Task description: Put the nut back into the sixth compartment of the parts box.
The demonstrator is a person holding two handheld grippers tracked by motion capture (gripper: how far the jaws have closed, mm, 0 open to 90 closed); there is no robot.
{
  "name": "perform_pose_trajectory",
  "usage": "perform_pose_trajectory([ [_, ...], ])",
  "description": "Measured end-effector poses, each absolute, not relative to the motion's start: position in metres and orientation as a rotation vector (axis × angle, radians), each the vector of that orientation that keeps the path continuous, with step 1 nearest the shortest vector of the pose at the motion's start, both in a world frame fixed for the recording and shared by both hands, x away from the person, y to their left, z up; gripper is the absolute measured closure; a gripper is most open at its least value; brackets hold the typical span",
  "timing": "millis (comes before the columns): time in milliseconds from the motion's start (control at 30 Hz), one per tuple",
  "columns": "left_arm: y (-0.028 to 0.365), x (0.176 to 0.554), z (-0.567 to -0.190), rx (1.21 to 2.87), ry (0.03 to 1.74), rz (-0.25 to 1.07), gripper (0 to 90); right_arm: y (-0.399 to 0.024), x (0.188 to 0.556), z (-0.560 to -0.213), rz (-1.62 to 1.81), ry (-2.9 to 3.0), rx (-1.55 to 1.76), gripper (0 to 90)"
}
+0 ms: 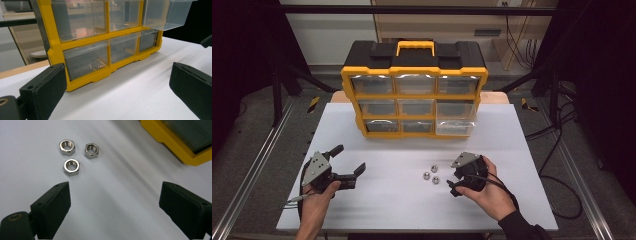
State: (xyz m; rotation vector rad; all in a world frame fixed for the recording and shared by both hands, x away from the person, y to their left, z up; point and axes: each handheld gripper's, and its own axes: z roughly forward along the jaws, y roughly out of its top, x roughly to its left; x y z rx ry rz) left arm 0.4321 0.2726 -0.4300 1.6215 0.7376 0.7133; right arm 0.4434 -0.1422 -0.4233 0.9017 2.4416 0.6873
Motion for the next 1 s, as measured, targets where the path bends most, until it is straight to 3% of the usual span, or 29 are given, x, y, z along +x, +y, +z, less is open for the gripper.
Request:
perform_pose_trajectory([
  [500, 0.271, 0.432, -0.43, 1.632, 0.727, 0.715, 1.1, -0.105, 0.464, -0.42, 0.709, 2.604, 0.721, 21.1],
  [1000, 0.272, 0.432, -0.429, 1.626, 0.729, 0.712, 1.1, -0.089, 0.484, -0.427, 0.709, 2.612, 0.784, 31.6],
])
